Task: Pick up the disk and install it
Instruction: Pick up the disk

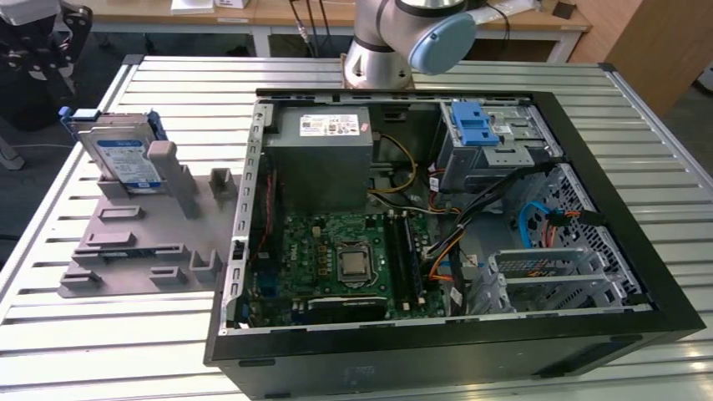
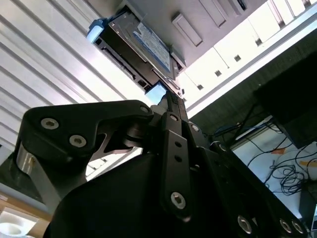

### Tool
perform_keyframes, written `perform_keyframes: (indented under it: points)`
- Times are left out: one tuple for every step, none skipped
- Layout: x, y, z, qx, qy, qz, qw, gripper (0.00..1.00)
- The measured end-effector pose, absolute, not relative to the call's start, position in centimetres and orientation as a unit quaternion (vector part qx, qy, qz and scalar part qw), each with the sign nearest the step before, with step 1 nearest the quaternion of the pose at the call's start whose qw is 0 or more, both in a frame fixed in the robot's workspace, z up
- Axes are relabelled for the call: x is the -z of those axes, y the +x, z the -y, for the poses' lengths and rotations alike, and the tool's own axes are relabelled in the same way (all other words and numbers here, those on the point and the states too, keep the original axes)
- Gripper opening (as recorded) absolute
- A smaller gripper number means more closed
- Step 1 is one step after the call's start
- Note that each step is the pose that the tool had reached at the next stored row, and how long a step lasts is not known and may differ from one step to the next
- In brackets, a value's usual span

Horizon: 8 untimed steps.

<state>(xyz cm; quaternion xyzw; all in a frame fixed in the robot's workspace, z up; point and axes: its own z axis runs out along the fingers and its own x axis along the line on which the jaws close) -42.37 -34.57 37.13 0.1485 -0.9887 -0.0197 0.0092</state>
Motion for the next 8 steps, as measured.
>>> perform_keyframes:
  points:
    - [-37.12, -42.37, 34.57, 0.02, 0.154, 0.988, 0.009, 0.11]
    - [-37.12, -42.37, 34.57, 0.02, 0.16, 0.987, 0.009, 0.11]
    - [-37.12, -42.37, 34.57, 0.02, 0.166, 0.986, 0.01, 0.11]
    - [-37.12, -42.37, 34.57, 0.019, 0.172, 0.985, 0.01, 0.11]
    - [-37.12, -42.37, 34.57, 0.019, 0.179, 0.984, 0.01, 0.11]
    - [-37.11, -42.37, 34.57, 0.019, 0.185, 0.983, 0.01, 0.11]
    - [-37.1, -42.37, 34.57, 0.019, 0.192, 0.981, 0.01, 0.11]
    - [-37.09, -42.37, 34.57, 0.019, 0.2, 0.98, 0.01, 0.11]
